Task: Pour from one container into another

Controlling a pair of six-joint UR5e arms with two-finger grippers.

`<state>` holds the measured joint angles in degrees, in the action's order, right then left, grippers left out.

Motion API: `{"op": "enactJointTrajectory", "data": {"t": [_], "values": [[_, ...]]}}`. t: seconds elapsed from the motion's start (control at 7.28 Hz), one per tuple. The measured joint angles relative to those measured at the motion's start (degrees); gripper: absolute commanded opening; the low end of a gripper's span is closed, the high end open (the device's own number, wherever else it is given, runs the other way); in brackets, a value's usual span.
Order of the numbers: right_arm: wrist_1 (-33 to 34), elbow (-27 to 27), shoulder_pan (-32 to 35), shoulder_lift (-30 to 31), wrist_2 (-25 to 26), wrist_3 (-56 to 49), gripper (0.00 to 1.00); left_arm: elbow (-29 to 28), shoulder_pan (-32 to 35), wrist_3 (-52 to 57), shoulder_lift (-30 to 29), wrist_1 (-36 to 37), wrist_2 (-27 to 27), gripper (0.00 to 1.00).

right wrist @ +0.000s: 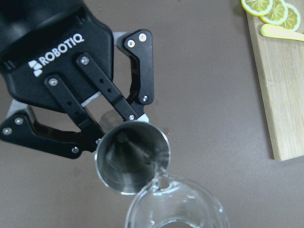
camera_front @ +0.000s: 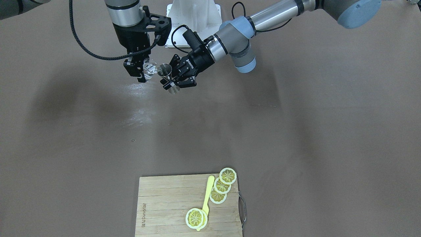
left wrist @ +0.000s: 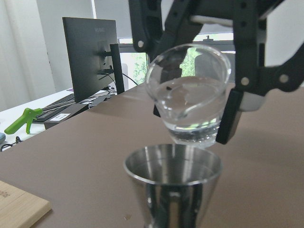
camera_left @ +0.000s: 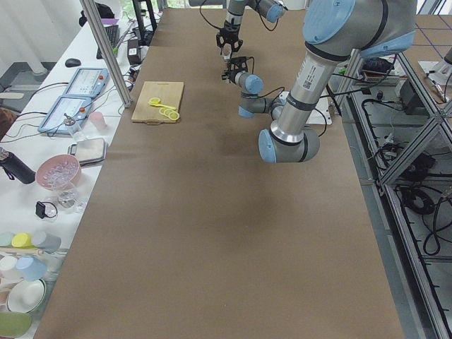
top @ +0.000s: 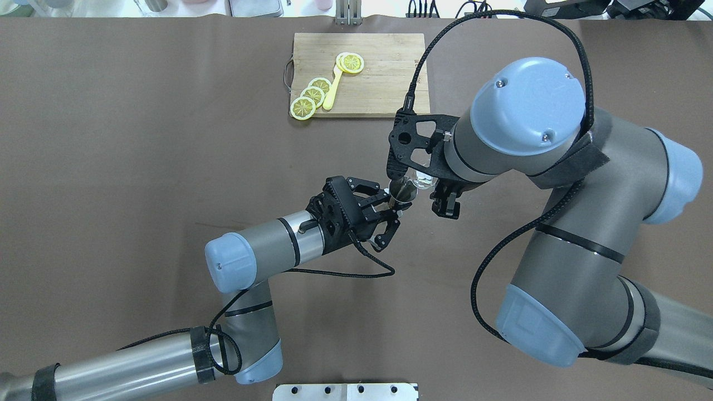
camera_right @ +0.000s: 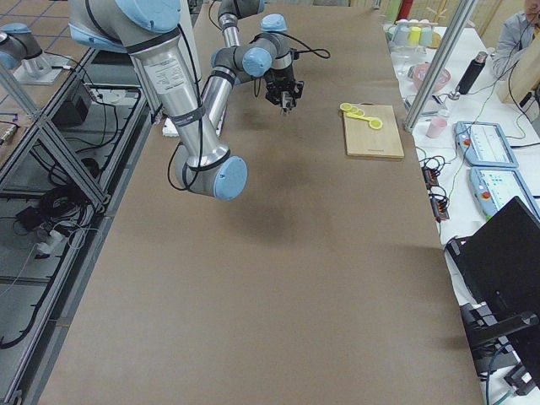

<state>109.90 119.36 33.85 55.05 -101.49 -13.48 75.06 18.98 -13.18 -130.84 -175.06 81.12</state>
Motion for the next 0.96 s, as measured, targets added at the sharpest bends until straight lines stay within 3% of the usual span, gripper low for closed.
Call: {"op": "enactJointTrajectory", "data": {"t": [0.41,0.96], "values": [[6.8,0.4,-0.4,-2.6,2.7,-2.6,0.0,-0.1,0.0,0.0,0.0,0.0,0.0,0.0],[8.4,2.5,-1.3,-2.7,3.2,-3.2,0.0,-0.1,0.0,0.0,0.0,0.0,0.0,0.0]]}}
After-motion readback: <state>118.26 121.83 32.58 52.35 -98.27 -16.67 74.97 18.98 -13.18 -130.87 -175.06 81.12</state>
